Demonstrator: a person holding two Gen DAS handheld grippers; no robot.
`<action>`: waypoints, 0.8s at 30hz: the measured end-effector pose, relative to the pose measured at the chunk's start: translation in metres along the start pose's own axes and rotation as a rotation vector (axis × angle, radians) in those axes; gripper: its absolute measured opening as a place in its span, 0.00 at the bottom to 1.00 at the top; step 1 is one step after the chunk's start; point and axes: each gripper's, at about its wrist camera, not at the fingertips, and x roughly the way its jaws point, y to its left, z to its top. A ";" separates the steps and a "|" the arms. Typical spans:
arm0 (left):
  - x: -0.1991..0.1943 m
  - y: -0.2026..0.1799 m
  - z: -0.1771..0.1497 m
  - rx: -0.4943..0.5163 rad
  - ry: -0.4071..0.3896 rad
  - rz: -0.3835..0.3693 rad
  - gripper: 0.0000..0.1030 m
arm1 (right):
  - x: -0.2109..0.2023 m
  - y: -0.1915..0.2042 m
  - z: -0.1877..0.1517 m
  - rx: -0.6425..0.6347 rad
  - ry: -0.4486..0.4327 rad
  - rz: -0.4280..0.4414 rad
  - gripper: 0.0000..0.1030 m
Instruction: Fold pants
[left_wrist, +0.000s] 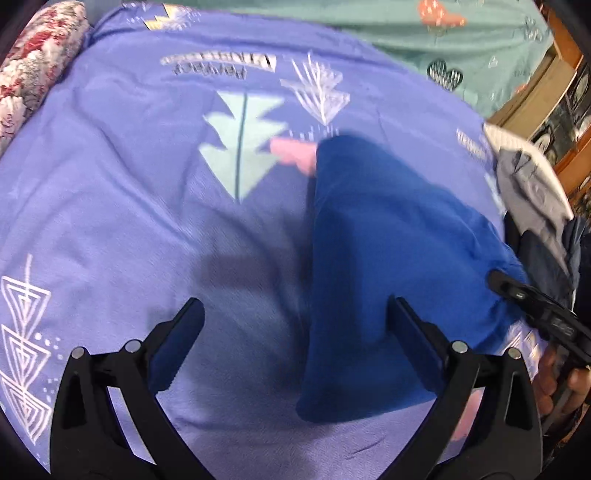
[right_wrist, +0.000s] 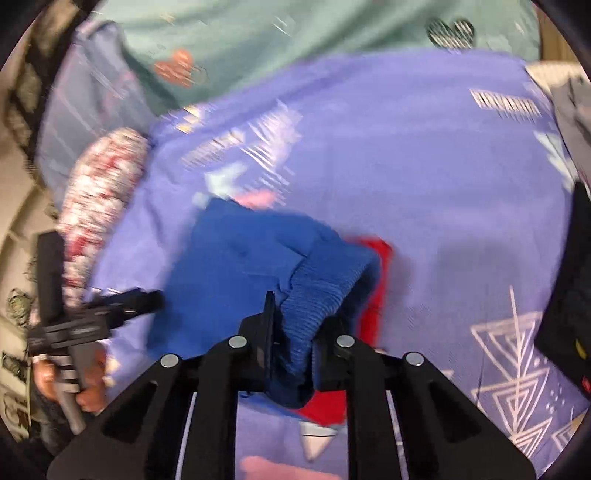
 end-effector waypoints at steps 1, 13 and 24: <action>0.013 -0.003 -0.002 0.008 0.028 0.001 0.98 | 0.021 -0.011 -0.005 0.005 0.038 -0.056 0.29; 0.000 -0.005 0.042 -0.036 0.002 0.003 0.98 | -0.021 -0.008 0.029 -0.016 -0.125 -0.106 0.43; 0.079 -0.012 0.085 -0.034 0.156 -0.010 0.98 | 0.071 0.026 0.056 -0.100 0.062 -0.070 0.06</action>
